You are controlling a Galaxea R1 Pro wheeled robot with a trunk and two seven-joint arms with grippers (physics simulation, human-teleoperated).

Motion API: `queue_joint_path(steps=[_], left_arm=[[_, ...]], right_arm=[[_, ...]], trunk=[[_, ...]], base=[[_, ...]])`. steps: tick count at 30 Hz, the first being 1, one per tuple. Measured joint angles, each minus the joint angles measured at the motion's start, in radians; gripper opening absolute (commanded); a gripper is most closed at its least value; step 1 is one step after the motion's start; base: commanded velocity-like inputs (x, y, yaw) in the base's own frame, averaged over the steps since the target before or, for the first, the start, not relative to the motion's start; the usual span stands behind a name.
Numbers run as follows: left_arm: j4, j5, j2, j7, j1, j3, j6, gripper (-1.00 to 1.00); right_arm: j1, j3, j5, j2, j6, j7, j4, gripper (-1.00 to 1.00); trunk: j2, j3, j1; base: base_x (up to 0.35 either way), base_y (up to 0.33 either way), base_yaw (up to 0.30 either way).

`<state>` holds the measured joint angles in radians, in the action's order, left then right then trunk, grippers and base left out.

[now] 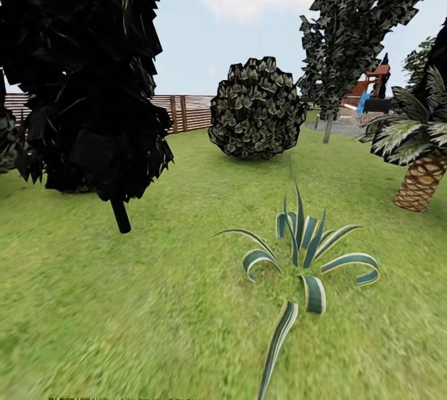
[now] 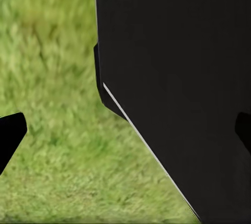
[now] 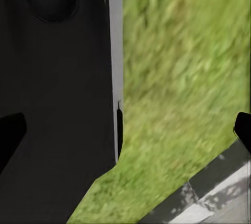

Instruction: Take the three Easter eggs out of the wicker basket on the lawn in the garden, then place them on the lawn next to a single tree (choose any tree) so that all three eggs are next to the same tree and none are left in the basket.

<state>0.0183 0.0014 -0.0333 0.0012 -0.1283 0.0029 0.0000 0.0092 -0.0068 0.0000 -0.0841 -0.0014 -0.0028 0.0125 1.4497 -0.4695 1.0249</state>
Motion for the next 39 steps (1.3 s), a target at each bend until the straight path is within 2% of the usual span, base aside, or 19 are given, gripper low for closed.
queue_joint_path(steps=[39], left_arm=[[0.0, 0.0, 0.001, 0.0, 0.0, 0.0, 0.0, 1.0]], right_arm=[[0.0, 0.004, 0.003, 0.0, 0.0, -0.001, 0.0, 1.0]], trunk=[[0.0, 0.0, 0.0]], base=[[0.0, 0.0, 0.266]])
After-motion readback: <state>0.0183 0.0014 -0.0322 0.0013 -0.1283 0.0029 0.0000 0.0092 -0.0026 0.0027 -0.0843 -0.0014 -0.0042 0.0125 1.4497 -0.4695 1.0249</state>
